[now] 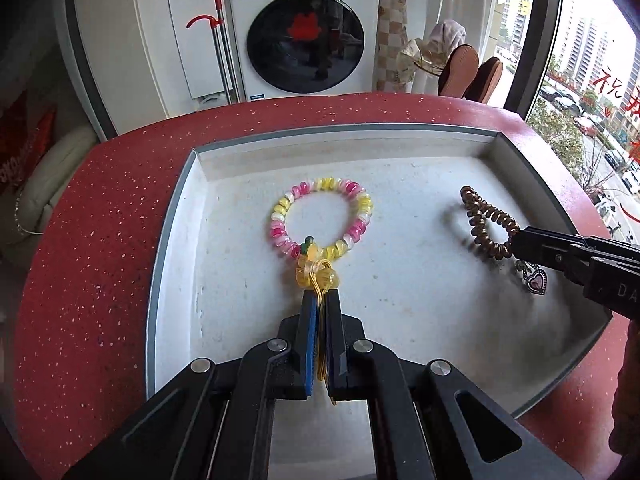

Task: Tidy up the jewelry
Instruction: 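Carry the yellow cord and silver pendant into the tray and lower them, then open both tools to release the items and withdraw from the tray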

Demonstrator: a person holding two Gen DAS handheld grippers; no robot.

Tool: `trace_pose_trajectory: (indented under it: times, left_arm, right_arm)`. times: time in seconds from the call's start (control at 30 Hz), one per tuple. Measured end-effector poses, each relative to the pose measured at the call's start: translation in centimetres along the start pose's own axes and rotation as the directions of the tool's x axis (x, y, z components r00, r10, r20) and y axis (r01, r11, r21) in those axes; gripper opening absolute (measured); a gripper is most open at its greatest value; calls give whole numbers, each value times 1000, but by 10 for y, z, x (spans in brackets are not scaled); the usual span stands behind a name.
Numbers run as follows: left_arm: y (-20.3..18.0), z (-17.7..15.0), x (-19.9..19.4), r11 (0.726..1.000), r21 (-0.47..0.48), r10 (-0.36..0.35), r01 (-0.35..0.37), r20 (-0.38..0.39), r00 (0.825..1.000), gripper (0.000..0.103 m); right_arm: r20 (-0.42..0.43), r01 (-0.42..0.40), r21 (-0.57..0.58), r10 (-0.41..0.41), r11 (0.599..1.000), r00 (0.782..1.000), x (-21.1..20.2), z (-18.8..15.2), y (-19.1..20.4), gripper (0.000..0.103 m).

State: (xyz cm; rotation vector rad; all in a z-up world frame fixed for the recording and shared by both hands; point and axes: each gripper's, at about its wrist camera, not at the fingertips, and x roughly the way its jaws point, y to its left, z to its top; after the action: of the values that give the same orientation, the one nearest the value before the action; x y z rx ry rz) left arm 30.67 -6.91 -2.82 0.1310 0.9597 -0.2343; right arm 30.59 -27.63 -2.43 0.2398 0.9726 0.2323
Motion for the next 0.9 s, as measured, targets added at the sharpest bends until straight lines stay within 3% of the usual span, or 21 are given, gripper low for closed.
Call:
trace_pose_trajectory:
  times: [0.3,0.4,0.43,0.47,0.9]
  left_arm:
    - [-7,1,0,998,23,61,-61,9,998,21]
    - [-8,0,-5,998,20,65,-66,22,998,21]
    - [-9,0,-7,998,18,62,-63,23,998,21]
    - [-9,1,-9,998,18,57,-58,24,998,21]
    - [-8,7,-39,999,0,39,-39,98,994,21]
  right_arm:
    - [-1,11,-16,-11,1000,1000,-1,-3,4,18]
    - [26,-23,-2,23,1000,999,-11,-4,3,35]
    - [46,-24,-1,24,1000,999,-17,-4,3,51]
    - [63,-24,-1,24,1000,998,-22,-4,3,57]
    - [113,-56,20,54,998,992,-55,-18,14,57]
